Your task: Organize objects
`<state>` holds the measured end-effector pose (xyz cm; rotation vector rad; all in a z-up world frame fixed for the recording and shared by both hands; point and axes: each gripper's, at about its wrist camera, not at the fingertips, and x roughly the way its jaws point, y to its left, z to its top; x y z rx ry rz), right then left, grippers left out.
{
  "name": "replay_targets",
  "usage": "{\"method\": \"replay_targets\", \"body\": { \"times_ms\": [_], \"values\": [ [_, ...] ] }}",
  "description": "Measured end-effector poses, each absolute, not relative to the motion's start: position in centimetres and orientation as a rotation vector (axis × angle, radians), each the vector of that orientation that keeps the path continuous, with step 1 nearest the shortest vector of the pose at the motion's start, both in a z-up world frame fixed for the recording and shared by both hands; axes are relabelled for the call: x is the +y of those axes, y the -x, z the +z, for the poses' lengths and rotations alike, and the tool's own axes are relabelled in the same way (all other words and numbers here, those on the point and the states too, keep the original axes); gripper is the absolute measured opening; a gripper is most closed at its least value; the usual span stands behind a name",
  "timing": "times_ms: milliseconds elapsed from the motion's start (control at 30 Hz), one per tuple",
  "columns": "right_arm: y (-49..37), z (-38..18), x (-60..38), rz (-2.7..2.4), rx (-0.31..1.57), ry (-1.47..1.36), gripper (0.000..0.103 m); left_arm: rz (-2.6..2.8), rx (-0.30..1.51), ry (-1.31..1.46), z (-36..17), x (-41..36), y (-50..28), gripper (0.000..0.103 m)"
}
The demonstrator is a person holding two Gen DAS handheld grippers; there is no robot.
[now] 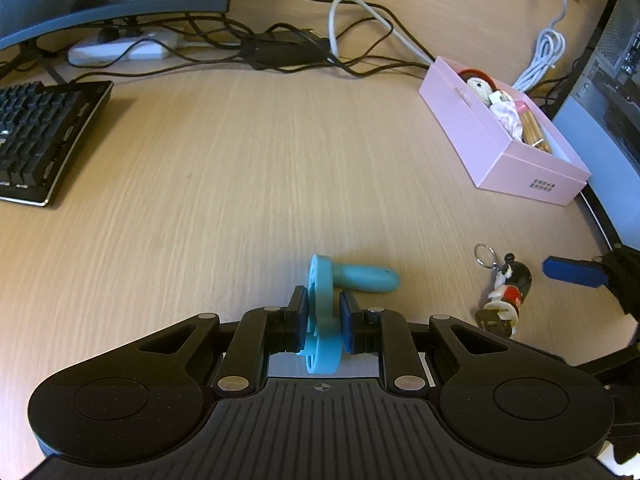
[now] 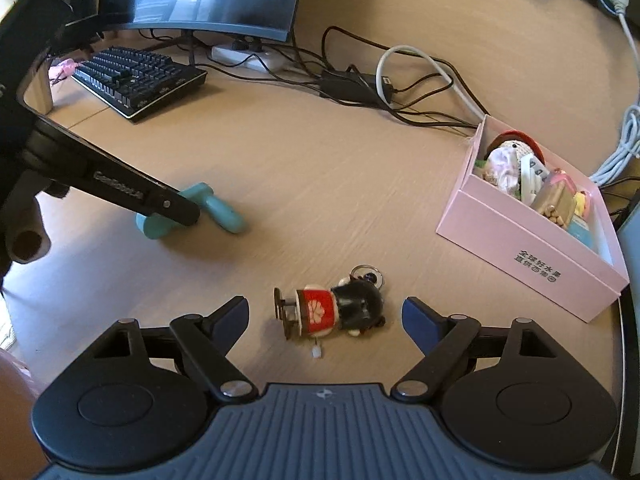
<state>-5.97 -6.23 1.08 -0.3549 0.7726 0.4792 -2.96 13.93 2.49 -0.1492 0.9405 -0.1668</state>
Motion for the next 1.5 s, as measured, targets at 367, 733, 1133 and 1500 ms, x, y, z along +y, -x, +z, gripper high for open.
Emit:
{"method": "replay_targets", "body": {
  "times_ms": [367,733,1133,1500],
  "values": [
    [3.5,0.2,-7.2,0.456,0.83,0.226,0.064,-0.182,0.913,0.129,2.3,13.9,3.4,0.017],
    [7.3,5.2,-14.3,0.361,0.723,0.09,0.064,-0.405,0.876,0.168,8.7,9.0,-0.6,0.014],
    [9.0,6.0,-20.8,0.254,0.675,0.009,0.064,-0.563,0.518,0.096,21.1,-4.3,-12.7,0.008],
    [8.5,4.3,-22.0,0.215,0.725,-0.003,0.064,-0.403,0.708,0.061,12.3,-1.1,-9.5,0.01]
  ]
}}
